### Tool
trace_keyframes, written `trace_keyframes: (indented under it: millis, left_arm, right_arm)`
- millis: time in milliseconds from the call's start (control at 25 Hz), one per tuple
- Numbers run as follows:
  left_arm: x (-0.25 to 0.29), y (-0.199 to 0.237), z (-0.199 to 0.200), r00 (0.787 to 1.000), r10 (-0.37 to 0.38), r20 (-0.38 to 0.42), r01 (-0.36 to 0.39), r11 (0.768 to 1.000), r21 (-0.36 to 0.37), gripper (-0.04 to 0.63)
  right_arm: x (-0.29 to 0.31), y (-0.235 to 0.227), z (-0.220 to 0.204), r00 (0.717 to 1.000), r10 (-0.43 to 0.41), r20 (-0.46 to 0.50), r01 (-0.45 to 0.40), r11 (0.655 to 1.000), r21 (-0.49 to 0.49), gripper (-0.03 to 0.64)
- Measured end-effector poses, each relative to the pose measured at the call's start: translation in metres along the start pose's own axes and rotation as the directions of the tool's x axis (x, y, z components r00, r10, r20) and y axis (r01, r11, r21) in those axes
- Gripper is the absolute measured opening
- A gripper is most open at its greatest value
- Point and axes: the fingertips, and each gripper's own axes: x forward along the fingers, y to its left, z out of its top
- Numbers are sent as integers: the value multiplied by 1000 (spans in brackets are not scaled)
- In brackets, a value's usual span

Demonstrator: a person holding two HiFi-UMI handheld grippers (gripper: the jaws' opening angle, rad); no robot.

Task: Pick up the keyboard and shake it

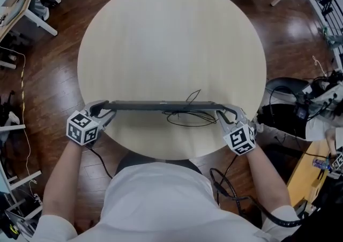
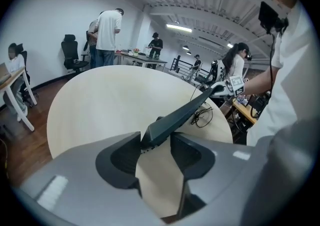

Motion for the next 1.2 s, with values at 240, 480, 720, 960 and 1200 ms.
trace_keyframes:
  millis: [240, 480, 720, 960, 1200]
  left_arm:
    - [-4, -17, -30, 994, 69, -80, -58, 989, 138, 176]
    - [-2, -19, -53, 977, 173, -128, -127, 942, 310, 183]
    - [2, -22, -78, 945, 230, -234, -124, 910, 396, 196]
    - [2, -17, -90, 900, 297, -320, -104, 858, 503, 213]
    - [8, -7, -108, 863, 329, -383, -79, 837, 541, 242]
  right_arm:
    - [-8, 24, -13, 1000, -4, -26, 3, 1000, -29, 63]
    - [-2, 42, -21, 998, -8, -66, 1, 995, -98, 75]
    - [-1, 54, -32, 997, -29, -73, 20, 992, -123, 86]
    - [3, 68, -38, 996, -38, -84, 16, 969, -245, 108]
    - [16, 87, -44, 991, -42, -128, 11, 972, -235, 150]
